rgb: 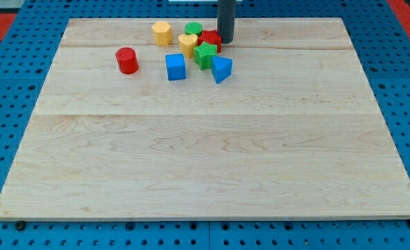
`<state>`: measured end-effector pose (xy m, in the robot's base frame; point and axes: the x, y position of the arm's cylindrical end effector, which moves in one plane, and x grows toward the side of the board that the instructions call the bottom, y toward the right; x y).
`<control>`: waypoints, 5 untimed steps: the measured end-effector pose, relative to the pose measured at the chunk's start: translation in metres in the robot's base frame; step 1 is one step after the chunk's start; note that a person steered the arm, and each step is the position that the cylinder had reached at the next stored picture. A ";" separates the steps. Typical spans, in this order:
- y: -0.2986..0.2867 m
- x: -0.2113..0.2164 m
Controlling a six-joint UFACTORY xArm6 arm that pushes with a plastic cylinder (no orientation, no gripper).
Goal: Move your arm closer to the yellow hexagon
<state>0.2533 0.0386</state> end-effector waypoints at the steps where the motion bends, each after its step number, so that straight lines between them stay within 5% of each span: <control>1: 0.000 -0.060; 4: -0.158 -0.060; 5: -0.153 -0.041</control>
<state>0.2118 -0.1144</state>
